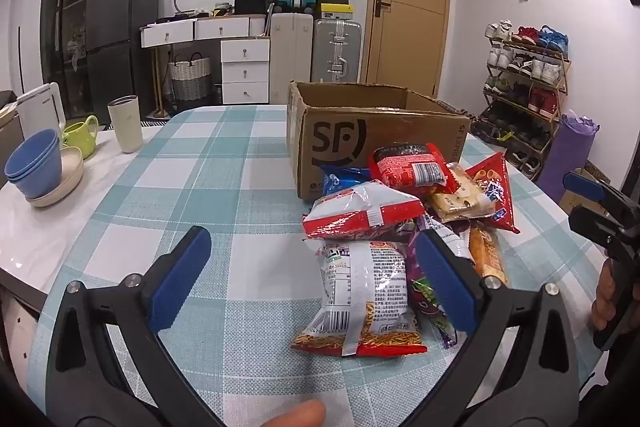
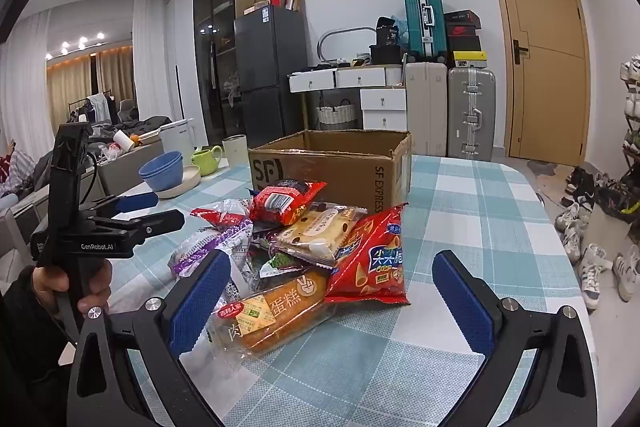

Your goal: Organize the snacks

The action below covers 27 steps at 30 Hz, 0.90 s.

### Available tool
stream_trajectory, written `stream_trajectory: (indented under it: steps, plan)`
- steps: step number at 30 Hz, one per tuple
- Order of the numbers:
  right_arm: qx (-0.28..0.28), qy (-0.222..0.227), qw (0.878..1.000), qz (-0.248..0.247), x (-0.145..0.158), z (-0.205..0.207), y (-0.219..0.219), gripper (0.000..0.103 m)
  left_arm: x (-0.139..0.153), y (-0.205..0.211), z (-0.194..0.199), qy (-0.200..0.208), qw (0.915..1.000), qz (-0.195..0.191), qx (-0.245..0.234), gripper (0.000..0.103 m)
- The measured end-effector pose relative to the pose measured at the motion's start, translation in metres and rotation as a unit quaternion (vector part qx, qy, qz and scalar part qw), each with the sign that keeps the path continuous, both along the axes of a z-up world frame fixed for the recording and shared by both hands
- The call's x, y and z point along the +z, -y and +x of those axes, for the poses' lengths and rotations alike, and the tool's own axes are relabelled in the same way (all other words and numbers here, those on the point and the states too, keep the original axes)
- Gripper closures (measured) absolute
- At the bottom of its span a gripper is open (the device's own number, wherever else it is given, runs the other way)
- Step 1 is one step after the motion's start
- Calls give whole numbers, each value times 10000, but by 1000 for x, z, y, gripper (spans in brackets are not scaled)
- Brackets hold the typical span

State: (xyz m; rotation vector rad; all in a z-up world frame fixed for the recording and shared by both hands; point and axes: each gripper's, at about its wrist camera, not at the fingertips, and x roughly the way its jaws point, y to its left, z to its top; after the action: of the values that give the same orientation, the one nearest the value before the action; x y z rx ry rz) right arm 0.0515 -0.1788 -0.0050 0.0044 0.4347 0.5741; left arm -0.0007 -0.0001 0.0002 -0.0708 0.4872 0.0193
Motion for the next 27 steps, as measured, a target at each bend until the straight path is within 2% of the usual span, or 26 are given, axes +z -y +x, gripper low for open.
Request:
stream_trajectory:
  steps: [27]
  plan:
    - [5,-30,10000,-18,-1,3,-1,0,0,0,1,-87,10000,-31,-5,1]
